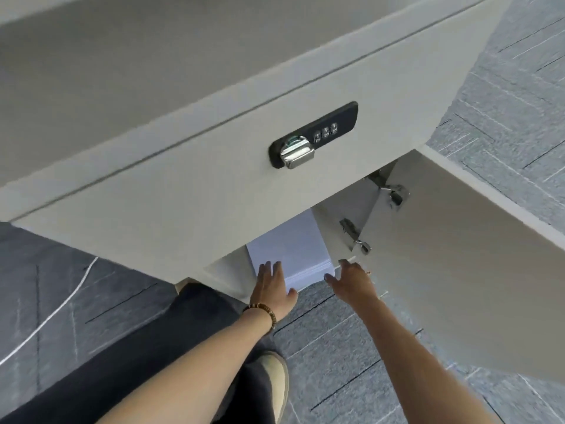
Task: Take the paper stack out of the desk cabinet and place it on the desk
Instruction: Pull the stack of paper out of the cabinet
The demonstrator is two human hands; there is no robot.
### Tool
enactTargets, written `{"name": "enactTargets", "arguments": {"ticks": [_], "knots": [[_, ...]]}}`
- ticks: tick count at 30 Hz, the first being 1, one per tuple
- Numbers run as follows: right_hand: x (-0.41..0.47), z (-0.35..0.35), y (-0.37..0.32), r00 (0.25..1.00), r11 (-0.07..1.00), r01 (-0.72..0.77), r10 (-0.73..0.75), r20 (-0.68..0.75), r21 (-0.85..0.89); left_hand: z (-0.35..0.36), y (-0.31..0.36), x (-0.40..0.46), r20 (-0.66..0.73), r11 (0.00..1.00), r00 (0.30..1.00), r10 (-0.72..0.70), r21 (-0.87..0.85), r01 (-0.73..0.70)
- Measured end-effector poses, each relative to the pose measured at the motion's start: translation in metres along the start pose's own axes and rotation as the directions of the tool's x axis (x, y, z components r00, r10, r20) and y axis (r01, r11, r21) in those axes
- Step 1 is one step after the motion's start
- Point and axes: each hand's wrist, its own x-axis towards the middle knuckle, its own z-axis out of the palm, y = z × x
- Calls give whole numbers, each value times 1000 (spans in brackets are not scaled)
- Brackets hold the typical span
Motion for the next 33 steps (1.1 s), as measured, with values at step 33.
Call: {"name": "enactTargets", "arguments": {"ticks": [33], "knots": [[120,70,7,931,728,-151,331,-151,669,78,-43,81,13,990,992,-126,61,125]]}}
